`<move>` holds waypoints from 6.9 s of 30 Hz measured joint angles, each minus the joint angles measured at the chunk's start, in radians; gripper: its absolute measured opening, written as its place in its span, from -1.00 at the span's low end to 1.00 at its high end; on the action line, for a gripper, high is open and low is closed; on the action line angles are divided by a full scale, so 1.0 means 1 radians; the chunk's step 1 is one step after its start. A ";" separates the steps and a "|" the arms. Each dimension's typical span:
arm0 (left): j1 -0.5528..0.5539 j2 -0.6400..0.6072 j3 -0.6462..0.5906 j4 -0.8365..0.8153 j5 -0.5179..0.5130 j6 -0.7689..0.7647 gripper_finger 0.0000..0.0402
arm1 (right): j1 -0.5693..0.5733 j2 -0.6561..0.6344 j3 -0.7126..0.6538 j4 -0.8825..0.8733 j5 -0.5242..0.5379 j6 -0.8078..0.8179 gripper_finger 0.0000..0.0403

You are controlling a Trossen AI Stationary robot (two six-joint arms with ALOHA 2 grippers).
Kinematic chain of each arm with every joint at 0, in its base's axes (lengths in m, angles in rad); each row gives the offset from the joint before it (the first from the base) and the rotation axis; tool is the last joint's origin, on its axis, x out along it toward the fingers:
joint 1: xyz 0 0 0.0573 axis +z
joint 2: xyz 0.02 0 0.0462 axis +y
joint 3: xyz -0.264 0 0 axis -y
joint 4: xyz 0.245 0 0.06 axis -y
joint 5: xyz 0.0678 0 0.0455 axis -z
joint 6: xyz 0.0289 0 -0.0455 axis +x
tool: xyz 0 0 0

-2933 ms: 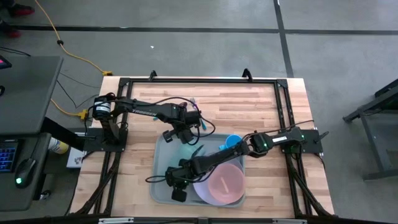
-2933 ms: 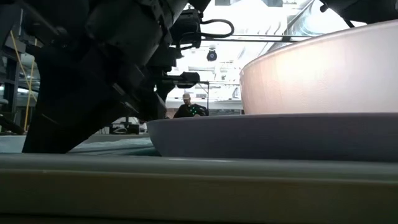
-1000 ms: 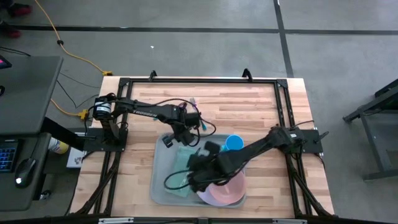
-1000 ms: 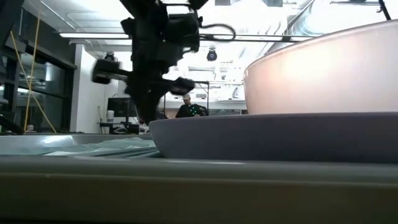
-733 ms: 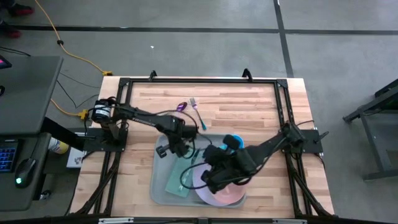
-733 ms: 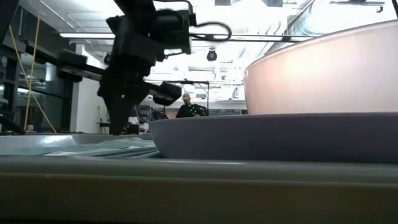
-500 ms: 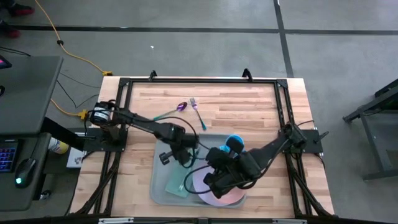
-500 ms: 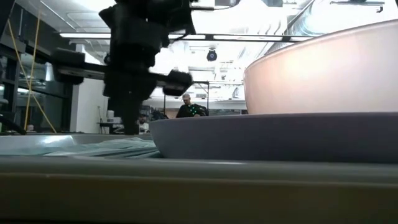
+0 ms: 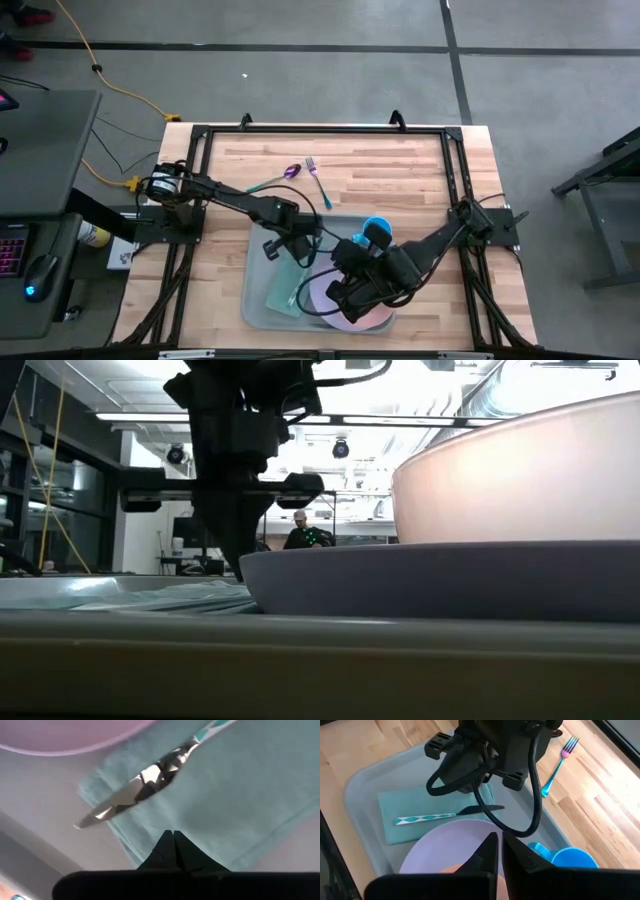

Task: Set up tray
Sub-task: Adjust the blue napkin

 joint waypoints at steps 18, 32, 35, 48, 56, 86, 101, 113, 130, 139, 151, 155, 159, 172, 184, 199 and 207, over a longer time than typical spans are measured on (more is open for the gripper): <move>0.000 0.060 0.004 0.017 -0.101 -0.058 -0.94 | 0.003 0.000 0.000 0.003 0.005 -0.001 -1.00; -0.001 0.066 0.002 -0.036 -0.331 -0.475 -0.93 | 0.020 0.001 0.000 -0.014 0.011 -0.003 -1.00; -0.009 0.066 0.002 -0.060 -0.317 -0.525 -0.86 | 0.026 0.001 0.000 -0.026 0.013 -0.003 -1.00; -0.103 0.065 0.001 -0.175 -0.312 -0.608 -0.81 | 0.054 0.001 0.000 -0.039 0.024 -0.003 -1.00; -0.188 0.065 0.001 -0.219 -0.307 -0.618 -0.95 | 0.062 0.001 0.000 -0.039 0.025 -0.007 -1.00; -0.237 -0.091 0.028 -0.312 -0.280 -0.603 -0.65 | 0.075 0.001 0.001 0.026 0.001 -0.057 -1.00; -0.146 -0.337 0.063 -0.391 -0.334 -0.584 -0.64 | 0.040 0.179 0.000 0.423 -0.247 -0.278 -1.00; -0.146 -0.875 -0.083 -0.322 -0.415 -0.829 -0.64 | -0.050 0.267 0.001 0.602 -0.470 -0.138 -1.00; -0.165 -1.008 -0.121 -0.253 -0.419 -0.805 -0.64 | -0.159 0.428 0.001 0.711 -0.612 -0.019 -1.00; -0.165 -0.988 -0.121 -0.248 -0.418 -0.758 -0.64 | -0.145 0.432 0.001 0.738 -0.587 -0.058 -1.00; -0.165 -0.988 -0.121 -0.249 -0.418 -0.713 -0.64 | -0.120 0.465 0.001 0.914 -0.596 -0.334 -1.00; -0.165 -0.988 -0.121 -0.251 -0.417 -0.710 -0.64 | -0.122 0.476 0.000 0.899 -0.652 -0.385 -1.00; -0.165 -0.988 -0.121 -0.254 -0.413 -0.710 -0.64 | -0.140 0.476 0.000 0.912 -0.753 -0.460 -1.00; -0.165 -0.988 -0.120 -0.257 -0.396 -0.707 -0.64 | -0.210 0.476 0.041 0.763 -0.897 -0.663 -1.00; -0.165 -0.989 -0.120 -0.270 -0.396 -0.708 -0.64 | -0.243 0.465 0.049 0.758 -0.917 -0.818 -1.00; -0.165 -0.989 -0.120 -0.286 -0.396 -0.710 -0.64 | -0.201 0.466 -0.026 0.832 -0.916 -0.840 -1.00; -0.165 -0.989 -0.120 -0.286 -0.397 -0.715 -0.64 | -0.203 0.470 -0.034 0.912 -0.910 -0.824 -1.00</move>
